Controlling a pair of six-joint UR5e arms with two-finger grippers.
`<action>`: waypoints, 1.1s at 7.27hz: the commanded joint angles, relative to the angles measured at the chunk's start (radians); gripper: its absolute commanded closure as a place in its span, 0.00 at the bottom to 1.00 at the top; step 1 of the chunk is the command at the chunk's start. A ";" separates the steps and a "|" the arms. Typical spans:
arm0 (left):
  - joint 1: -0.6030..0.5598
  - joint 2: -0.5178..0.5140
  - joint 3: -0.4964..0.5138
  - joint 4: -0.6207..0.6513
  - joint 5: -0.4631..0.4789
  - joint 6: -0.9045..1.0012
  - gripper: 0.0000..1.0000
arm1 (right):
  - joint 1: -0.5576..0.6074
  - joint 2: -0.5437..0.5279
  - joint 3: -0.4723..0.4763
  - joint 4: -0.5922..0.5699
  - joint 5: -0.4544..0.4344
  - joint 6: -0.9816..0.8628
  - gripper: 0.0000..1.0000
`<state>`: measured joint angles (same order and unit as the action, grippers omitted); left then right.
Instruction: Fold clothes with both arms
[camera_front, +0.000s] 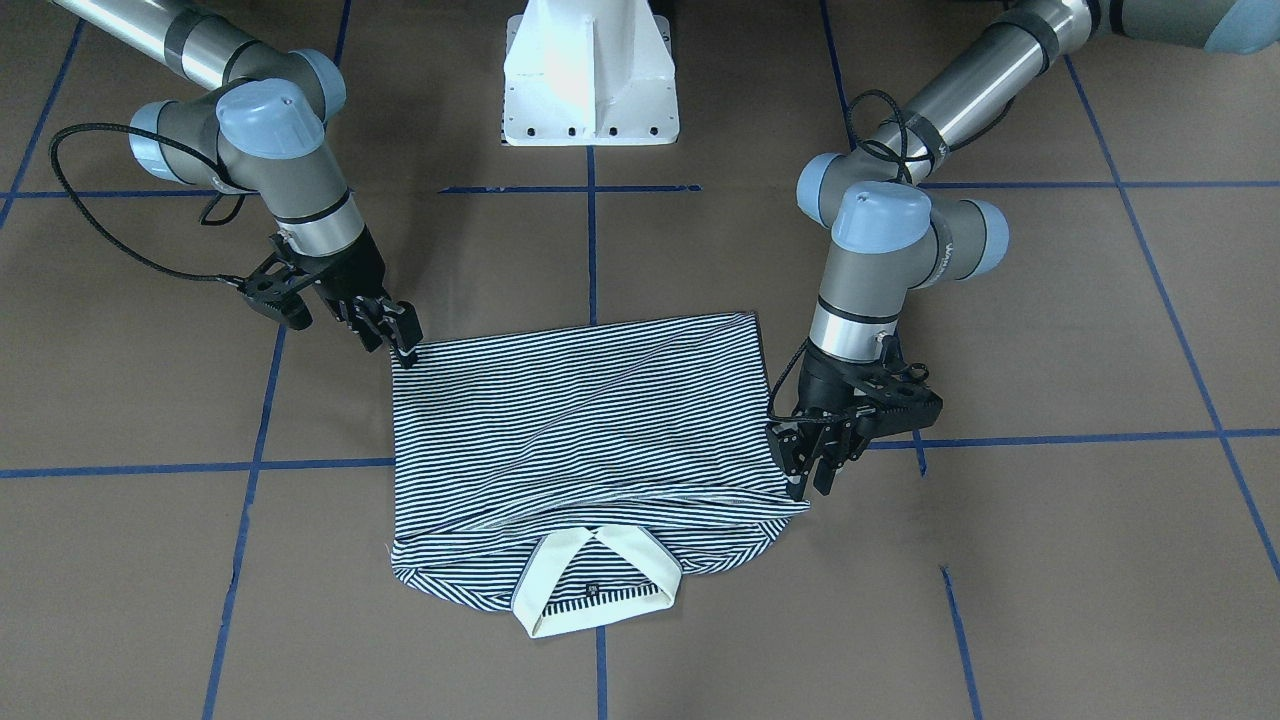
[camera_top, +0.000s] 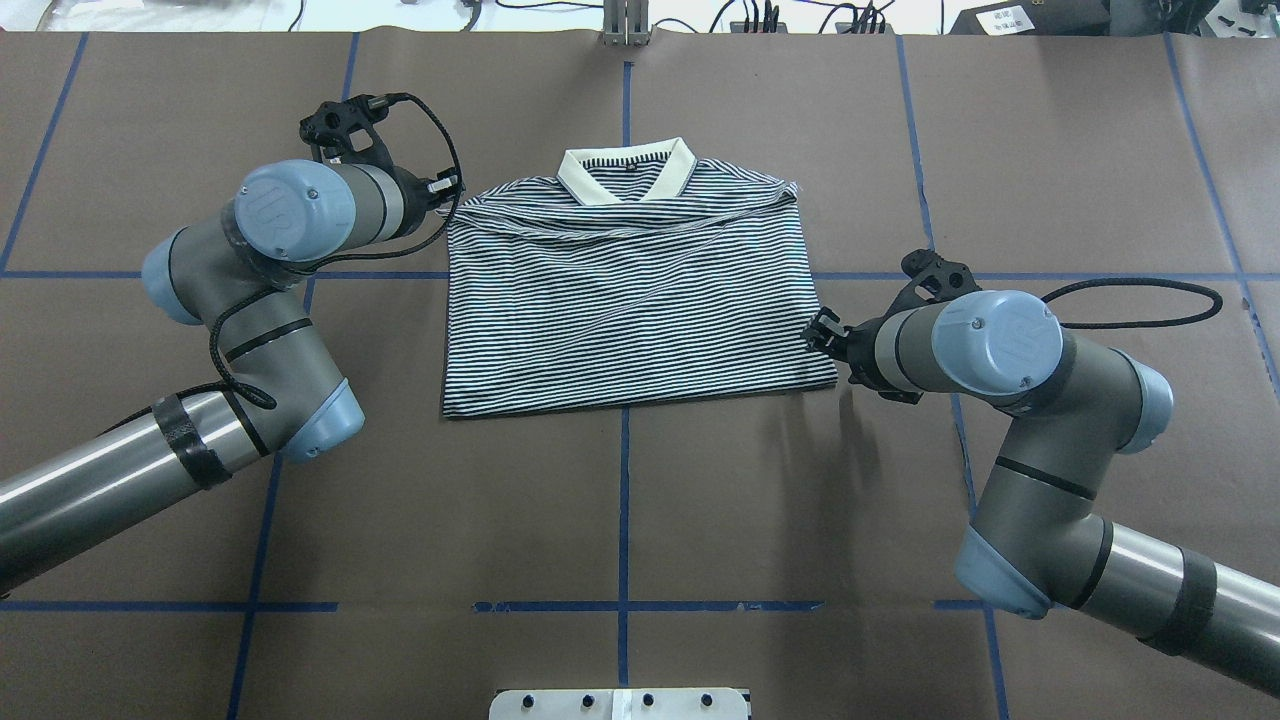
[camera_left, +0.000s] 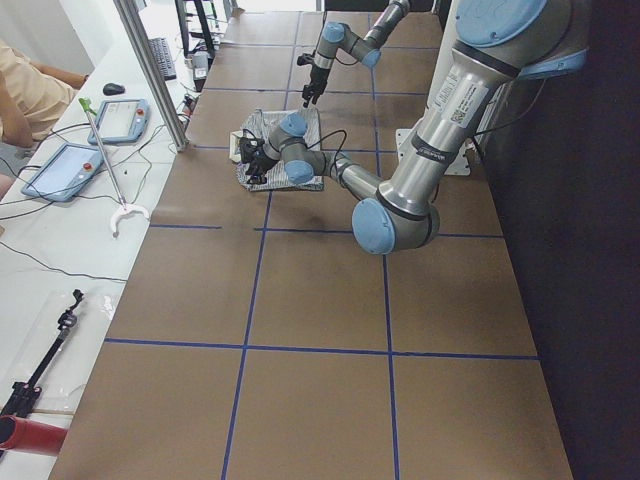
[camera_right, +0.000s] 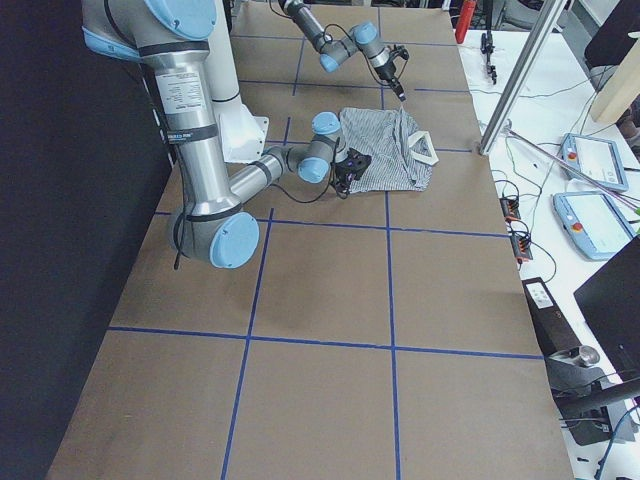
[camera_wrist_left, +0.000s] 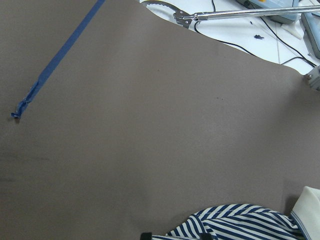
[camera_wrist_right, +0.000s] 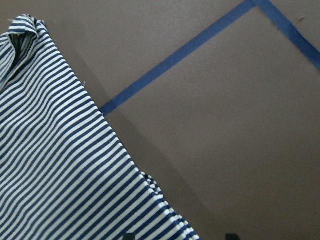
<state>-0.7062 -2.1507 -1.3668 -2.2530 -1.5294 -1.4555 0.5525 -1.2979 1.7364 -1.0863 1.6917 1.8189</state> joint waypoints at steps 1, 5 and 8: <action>0.002 0.003 -0.011 -0.002 0.000 -0.019 0.57 | -0.029 0.002 -0.008 -0.001 -0.003 0.000 0.34; 0.007 0.026 -0.021 -0.002 0.002 -0.019 0.57 | -0.028 0.005 -0.006 -0.001 0.000 -0.004 1.00; 0.008 0.048 -0.024 -0.002 0.003 -0.019 0.57 | -0.019 0.002 0.026 -0.001 0.008 -0.009 1.00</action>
<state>-0.6986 -2.1117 -1.3893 -2.2546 -1.5265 -1.4742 0.5280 -1.2933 1.7405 -1.0876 1.6945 1.8115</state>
